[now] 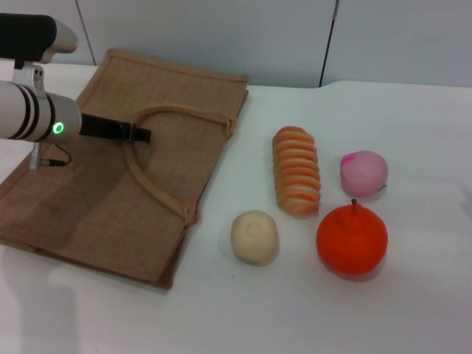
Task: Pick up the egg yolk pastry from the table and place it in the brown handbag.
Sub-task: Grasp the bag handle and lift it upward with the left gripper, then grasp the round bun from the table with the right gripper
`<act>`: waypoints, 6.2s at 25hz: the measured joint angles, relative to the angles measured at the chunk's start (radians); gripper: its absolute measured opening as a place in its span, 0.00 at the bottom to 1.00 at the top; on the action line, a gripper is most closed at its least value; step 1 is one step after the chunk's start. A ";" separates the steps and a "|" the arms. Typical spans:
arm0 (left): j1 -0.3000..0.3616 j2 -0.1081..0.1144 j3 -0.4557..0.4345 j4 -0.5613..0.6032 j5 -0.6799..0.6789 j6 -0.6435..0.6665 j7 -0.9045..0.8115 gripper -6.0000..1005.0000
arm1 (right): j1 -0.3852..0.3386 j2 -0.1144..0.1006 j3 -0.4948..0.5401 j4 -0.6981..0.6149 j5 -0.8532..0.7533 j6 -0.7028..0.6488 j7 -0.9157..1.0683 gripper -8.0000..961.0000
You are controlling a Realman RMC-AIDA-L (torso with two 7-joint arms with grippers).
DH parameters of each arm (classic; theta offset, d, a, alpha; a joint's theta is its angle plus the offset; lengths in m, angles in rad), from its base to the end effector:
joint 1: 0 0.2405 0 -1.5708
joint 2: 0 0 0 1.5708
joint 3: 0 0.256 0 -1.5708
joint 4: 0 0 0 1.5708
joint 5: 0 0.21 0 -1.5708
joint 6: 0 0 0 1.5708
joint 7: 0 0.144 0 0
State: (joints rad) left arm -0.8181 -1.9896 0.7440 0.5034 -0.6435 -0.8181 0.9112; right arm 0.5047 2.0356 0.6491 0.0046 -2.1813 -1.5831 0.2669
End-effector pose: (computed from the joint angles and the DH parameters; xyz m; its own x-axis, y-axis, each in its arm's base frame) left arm -0.2864 0.4481 0.0215 0.5433 0.7459 0.3853 0.7897 -0.2983 -0.5361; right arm 0.2950 0.3280 0.0369 0.6373 0.3803 -0.6702 -0.6031 -0.2952 -0.7410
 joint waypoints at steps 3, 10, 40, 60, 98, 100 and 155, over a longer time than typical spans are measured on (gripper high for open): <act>0.000 0.000 0.000 0.000 0.000 0.002 0.000 0.53 | 0.000 0.000 -0.001 0.000 0.000 0.000 0.000 0.92; 0.000 0.000 0.000 0.000 0.001 -0.005 0.000 0.50 | 0.000 0.000 0.000 0.000 0.000 0.000 0.000 0.92; 0.022 -0.014 -0.009 0.009 -0.146 -0.007 0.118 0.15 | -0.005 0.000 0.000 0.000 0.000 0.000 0.003 0.92; 0.227 0.038 -0.013 -0.084 -1.067 -0.451 0.712 0.13 | 0.070 -0.012 -0.332 -0.050 -0.011 0.038 0.063 0.91; 0.219 0.075 -0.014 -0.166 -1.190 -0.584 0.767 0.13 | 0.426 -0.004 -1.284 -0.082 -0.037 0.357 0.658 0.90; 0.218 0.075 -0.014 -0.166 -1.190 -0.584 0.767 0.13 | 0.449 -0.004 -1.309 -0.064 -0.037 0.381 0.677 0.90; 0.218 0.075 -0.014 -0.166 -1.191 -0.610 0.765 0.13 | 0.422 -0.006 -1.278 -0.113 -0.037 0.405 0.723 0.64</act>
State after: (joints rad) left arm -0.6000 -1.9144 0.7303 0.3375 -1.8346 -1.4283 1.6766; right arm 0.9268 2.0299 -0.6290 -0.1089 -2.2185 -1.1780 0.9896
